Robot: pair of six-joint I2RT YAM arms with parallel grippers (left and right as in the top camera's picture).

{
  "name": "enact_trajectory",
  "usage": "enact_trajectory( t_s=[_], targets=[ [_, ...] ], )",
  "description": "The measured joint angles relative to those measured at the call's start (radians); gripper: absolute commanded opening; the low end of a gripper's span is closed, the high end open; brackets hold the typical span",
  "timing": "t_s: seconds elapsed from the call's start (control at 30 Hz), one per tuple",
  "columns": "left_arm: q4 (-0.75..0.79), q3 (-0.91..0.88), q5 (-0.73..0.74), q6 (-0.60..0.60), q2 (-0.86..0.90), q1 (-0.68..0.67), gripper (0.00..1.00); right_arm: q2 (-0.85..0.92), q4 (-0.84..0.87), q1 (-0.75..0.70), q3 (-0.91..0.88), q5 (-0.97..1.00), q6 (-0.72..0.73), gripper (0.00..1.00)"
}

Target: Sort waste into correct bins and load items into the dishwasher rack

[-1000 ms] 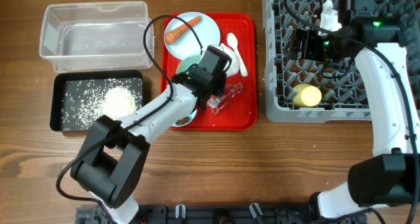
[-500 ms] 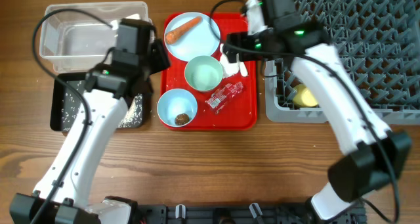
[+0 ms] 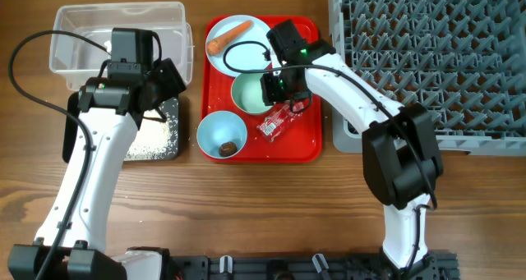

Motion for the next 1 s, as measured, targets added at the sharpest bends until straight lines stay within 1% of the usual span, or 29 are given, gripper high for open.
enact_trajectory(
  t_s=[0.07, 0.1, 0.2, 0.27, 0.47, 0.5, 0.53, 0.57, 0.6, 0.63, 0.7, 0.77, 0.8, 0.83, 0.9, 1.0],
  targets=[
    [0.000, 0.000, 0.000, 0.000, 0.000, 0.000, 0.75, 0.000, 0.001, 0.000, 0.000, 0.002, 0.003, 0.33],
    [0.000, 0.000, 0.000, 0.000, 0.000, 0.000, 0.76, 0.000, 0.001, 0.000, 0.000, 0.002, 0.004, 0.33],
    [-0.001, 0.000, 0.000, 0.000, 0.000, 0.000, 0.77, 0.000, 0.002, 0.000, 0.000, 0.002, 0.003, 0.33],
    [-0.002, 0.000, 0.000, 0.000, 0.000, 0.000, 0.80, 0.000, 0.016, 0.000, 0.000, 0.002, 0.003, 0.33],
    [-0.008, 0.000, 0.000, 0.000, 0.000, 0.000, 0.82, 0.032, 0.033, 0.000, -0.006, 0.005, 0.003, 0.32],
    [-0.008, 0.000, 0.000, 0.000, 0.000, 0.000, 0.82, 0.035, 0.033, 0.000, -0.011, 0.005, 0.003, 0.29],
    [-0.008, 0.000, 0.000, 0.000, 0.000, 0.000, 0.82, 0.036, 0.035, 0.000, -0.014, 0.005, 0.003, 0.24],
    [-0.008, 0.000, 0.000, 0.000, 0.000, 0.000, 0.81, 0.037, 0.043, 0.000, -0.016, 0.005, 0.002, 0.13],
    [-0.008, 0.000, 0.000, 0.000, 0.000, 0.000, 0.82, 0.038, 0.048, 0.000, -0.018, 0.009, 0.001, 0.04],
    [-0.008, 0.000, 0.000, 0.000, 0.000, 0.000, 0.82, 0.038, 0.049, 0.000, -0.018, 0.015, 0.004, 0.04],
    [-0.008, 0.000, 0.000, 0.000, 0.000, 0.000, 0.86, 0.038, 0.054, 0.000, -0.019, 0.018, 0.003, 0.04],
    [-0.008, 0.000, 0.000, 0.000, 0.000, 0.000, 0.93, 0.038, 0.051, 0.000, -0.019, 0.019, 0.003, 0.04],
    [-0.008, 0.000, 0.000, -0.001, 0.000, 0.000, 0.98, 0.037, 0.046, 0.000, -0.019, 0.019, 0.003, 0.04],
    [-0.008, 0.000, 0.000, -0.003, 0.000, 0.000, 1.00, 0.035, 0.026, 0.000, -0.016, 0.020, 0.003, 0.04],
    [-0.008, 0.000, 0.000, -0.003, 0.000, 0.000, 1.00, 0.017, -0.003, -0.004, -0.015, 0.021, -0.001, 0.04],
    [-0.008, 0.000, 0.000, -0.003, 0.000, 0.000, 1.00, -0.112, -0.009, -0.024, -0.010, 0.074, -0.005, 0.04]
  ],
)
